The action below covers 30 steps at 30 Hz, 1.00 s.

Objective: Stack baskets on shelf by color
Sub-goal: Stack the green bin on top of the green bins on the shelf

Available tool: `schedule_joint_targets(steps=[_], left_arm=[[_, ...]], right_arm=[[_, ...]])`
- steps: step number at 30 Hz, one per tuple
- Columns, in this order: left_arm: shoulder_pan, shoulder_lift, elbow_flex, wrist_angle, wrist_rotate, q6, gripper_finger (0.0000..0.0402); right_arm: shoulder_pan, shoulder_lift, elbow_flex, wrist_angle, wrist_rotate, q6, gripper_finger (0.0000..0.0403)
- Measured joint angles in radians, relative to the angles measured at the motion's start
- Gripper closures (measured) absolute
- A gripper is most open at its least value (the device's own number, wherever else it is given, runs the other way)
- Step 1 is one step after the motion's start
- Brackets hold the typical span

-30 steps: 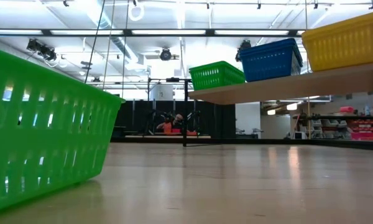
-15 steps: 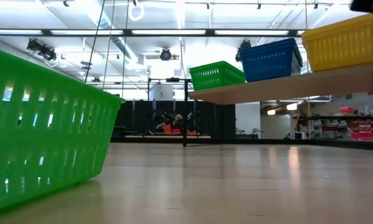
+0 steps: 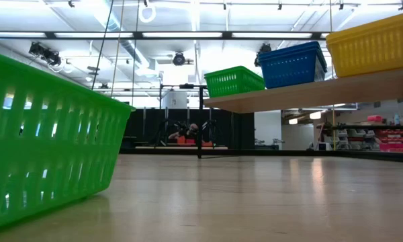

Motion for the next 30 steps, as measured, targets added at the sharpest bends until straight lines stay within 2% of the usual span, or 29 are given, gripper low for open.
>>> schedule_joint_targets(steps=[6,11,14,18,23,30], left_arm=[[0.001,0.052,0.000,0.013,0.076,-0.033,0.0218],[0.012,0.089,0.000,-0.005,0.039,-0.041,0.0206],[0.031,0.110,0.000,-0.038,0.000,-0.055,0.0213],[0.047,0.134,0.000,-0.058,0.000,-0.071,0.0264],[0.043,0.139,0.000,-0.057,-0.001,-0.063,0.0377],[0.058,0.139,-0.001,-0.088,-0.044,0.019,0.0396]], right_arm=[[0.020,0.001,-0.032,0.054,0.013,0.003,0.0218],[0.024,0.002,-0.032,0.059,0.057,0.001,0.0218],[0.025,0.002,-0.032,0.060,0.080,-0.001,0.0218],[0.028,0.002,-0.032,0.057,0.091,-0.002,0.0218],[0.028,0.002,-0.032,0.055,0.118,-0.020,0.0218],[0.017,0.003,-0.032,0.055,0.183,-0.096,0.0218]])
